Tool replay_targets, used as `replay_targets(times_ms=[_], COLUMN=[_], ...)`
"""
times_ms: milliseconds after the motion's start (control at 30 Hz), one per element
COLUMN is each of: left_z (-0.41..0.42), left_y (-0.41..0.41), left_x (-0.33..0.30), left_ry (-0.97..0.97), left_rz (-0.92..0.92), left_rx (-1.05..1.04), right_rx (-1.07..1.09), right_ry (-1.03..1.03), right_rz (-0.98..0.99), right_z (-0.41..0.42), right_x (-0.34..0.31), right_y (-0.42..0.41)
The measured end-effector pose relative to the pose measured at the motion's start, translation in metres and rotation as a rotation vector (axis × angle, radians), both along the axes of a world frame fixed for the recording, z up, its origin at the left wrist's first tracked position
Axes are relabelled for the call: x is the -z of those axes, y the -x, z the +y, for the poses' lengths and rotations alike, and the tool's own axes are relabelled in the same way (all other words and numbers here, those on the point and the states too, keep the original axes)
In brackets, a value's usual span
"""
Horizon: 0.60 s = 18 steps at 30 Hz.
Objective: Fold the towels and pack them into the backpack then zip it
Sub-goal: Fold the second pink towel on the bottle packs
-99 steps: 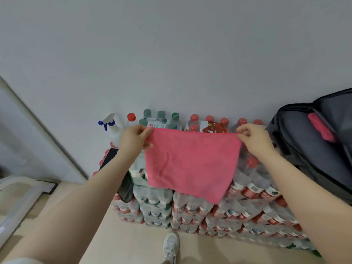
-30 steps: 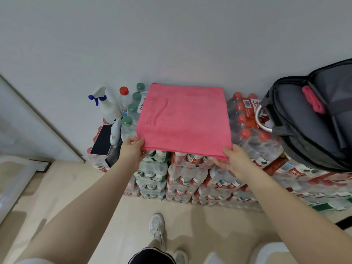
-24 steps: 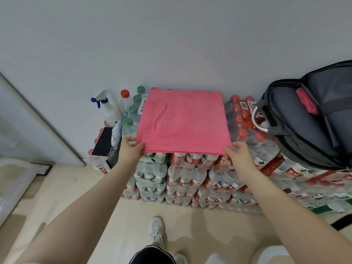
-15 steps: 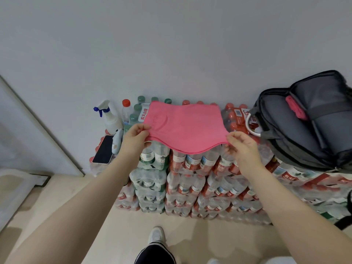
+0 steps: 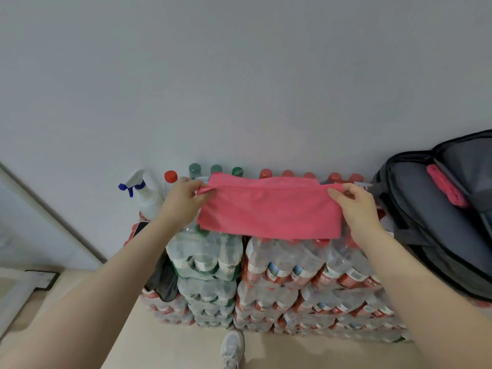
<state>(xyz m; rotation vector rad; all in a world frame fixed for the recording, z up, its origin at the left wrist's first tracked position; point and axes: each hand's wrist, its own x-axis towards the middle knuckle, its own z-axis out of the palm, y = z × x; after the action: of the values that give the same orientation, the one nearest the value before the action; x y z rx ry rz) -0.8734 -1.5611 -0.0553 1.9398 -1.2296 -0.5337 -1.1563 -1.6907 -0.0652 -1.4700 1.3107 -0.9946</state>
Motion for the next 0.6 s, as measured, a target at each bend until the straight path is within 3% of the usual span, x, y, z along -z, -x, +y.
replay_targets(times_ms=[133, 233, 300, 400, 600], left_z=[-0.055, -0.083, -0.092, -0.099, -0.11], left_y=[-0.027, -0.039, -0.041, -0.041, -0.05], left_x=[0.003, 0.015, 0.024, 0.034, 0.036], left_ry=[-0.031, -0.135, -0.234, -0.229, -0.201], left_rz=[0.149, 0.168, 0.001, -0.283, -0.395], left_rx=[-0.051, -0.047, -0.026, 0.043, 0.125], right_rx=[0.0, -0.032, -0.05, -0.027, 0.031], right_ry=[-0.051, -0.081, -0.099, -0.061, -0.074], right_rz=[0.033, 0.218, 0.343, 0.475, 0.644], right_z=[-0.056, -0.081, -0.088, -0.094, -0.103], right_x=[0.003, 0.017, 0.031, 0.037, 0.037], right_y=[-0.024, -0.039, -0.044, -0.046, -0.05])
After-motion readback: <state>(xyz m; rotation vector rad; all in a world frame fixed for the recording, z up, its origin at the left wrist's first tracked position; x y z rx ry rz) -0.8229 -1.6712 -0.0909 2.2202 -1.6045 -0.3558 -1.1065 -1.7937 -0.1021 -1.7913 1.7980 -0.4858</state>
